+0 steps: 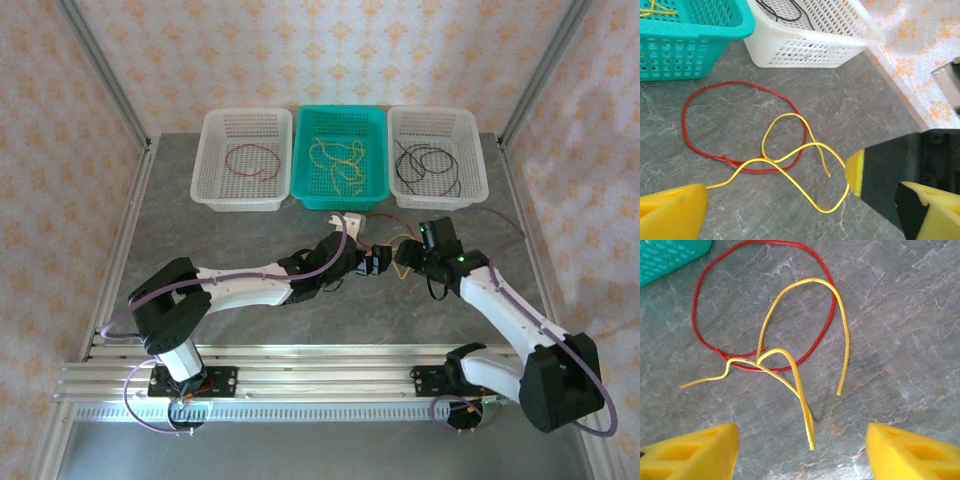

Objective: Untangle the cables

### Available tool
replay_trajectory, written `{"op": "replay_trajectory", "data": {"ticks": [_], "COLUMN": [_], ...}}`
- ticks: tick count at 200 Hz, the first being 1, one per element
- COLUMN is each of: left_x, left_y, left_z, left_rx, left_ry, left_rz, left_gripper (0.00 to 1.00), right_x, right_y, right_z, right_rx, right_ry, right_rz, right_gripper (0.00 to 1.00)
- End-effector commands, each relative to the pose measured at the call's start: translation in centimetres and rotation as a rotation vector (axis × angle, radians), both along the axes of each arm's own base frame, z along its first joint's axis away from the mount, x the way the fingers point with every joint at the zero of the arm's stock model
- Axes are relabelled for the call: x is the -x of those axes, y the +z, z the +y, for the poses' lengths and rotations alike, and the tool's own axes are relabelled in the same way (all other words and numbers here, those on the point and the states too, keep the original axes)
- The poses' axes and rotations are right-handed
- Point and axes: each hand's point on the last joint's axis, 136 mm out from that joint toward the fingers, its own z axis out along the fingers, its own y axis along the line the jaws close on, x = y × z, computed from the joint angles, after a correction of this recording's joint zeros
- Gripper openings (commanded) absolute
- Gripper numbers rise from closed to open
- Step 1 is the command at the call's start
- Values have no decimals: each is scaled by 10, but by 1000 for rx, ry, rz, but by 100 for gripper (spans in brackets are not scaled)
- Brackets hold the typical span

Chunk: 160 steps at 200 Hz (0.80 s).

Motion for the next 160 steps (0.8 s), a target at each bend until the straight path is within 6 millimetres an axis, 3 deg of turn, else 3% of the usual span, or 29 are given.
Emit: {"op": "replay_trajectory", "data": {"ticks": [1, 37, 92, 160], "left_x": [-3, -2, 3, -6], "left_y": [-1, -8, -16, -22], "left_z": [-2, -7, -23, -10], "left_rx": [15, -15, -6, -31], "left_ry": [6, -20, -100, -56], "left_rz": [-9, 0, 54, 70], "left_gripper": [97, 97, 97, 98], "right_x": [-7, -17, -23, -26], "right_y": [-11, -23, -40, -26], "right_z": [1, 13, 4, 2], "right_rx": [-8, -51, 9, 6], "right_ry": [26, 80, 70, 72], "right_rz": [0, 19, 52, -20], "right_gripper": [61, 54, 38, 18]}}
